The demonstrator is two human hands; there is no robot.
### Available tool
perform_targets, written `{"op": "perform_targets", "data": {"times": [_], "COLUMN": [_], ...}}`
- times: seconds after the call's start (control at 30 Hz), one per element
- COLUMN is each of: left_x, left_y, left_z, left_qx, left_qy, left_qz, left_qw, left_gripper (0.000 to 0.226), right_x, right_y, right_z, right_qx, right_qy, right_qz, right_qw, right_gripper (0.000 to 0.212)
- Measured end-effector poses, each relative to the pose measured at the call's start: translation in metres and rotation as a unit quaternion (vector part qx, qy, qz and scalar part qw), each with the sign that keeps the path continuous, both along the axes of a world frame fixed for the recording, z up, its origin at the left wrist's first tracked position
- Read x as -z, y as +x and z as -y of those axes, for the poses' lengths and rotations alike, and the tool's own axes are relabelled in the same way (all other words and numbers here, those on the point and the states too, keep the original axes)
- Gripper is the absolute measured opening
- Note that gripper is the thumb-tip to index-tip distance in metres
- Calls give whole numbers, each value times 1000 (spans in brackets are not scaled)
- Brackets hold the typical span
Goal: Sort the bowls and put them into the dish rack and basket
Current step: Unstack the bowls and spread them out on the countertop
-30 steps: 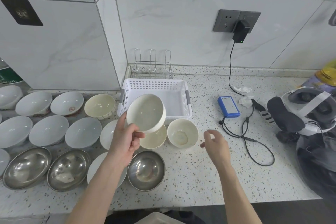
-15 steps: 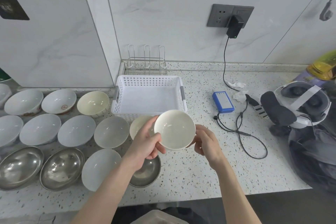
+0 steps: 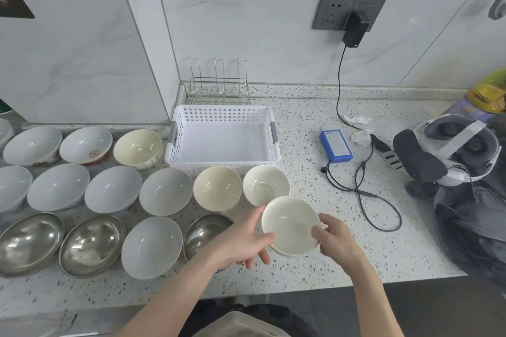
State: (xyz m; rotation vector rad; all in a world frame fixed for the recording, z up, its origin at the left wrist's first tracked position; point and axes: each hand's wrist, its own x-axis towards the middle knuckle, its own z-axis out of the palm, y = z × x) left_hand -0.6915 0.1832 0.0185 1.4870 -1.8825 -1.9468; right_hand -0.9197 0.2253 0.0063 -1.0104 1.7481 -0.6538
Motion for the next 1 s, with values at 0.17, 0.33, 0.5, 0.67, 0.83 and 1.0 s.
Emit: {"op": "perform_targets", "data": {"times": [0.17,0.33,0.5,0.67,0.83,1.0], "left_x": [13,19,24,25,24,22], "left_y": [-6,-5,-4,-5,-6,-2], "left_z": [-7,-10,-12,-11,-10,-10], "left_qx": [26,24,2,-8,-16,-15], "left_qy": [-36,-108,-117,-109,-73,-59], "left_qz": [68,137,184,195,186,164], "left_qw": [997,984,976,975,980,985], "left_gripper": [61,81,90,88,89,85], "right_x": [16,26,28,29,26,18], "right_y": [-1,12,16,17,15,20], "right_z": [-14,-12,-8,-5,-2,6], "right_qx": [-23,-37,-50,-58,-87,-140], "right_qy": [41,55,65,69,101,110], "right_qz": [-5,7,16,20,-13,-112], "right_qw": [999,998,997,996,991,978], "right_gripper": [25,27,29,31,33,28]}}
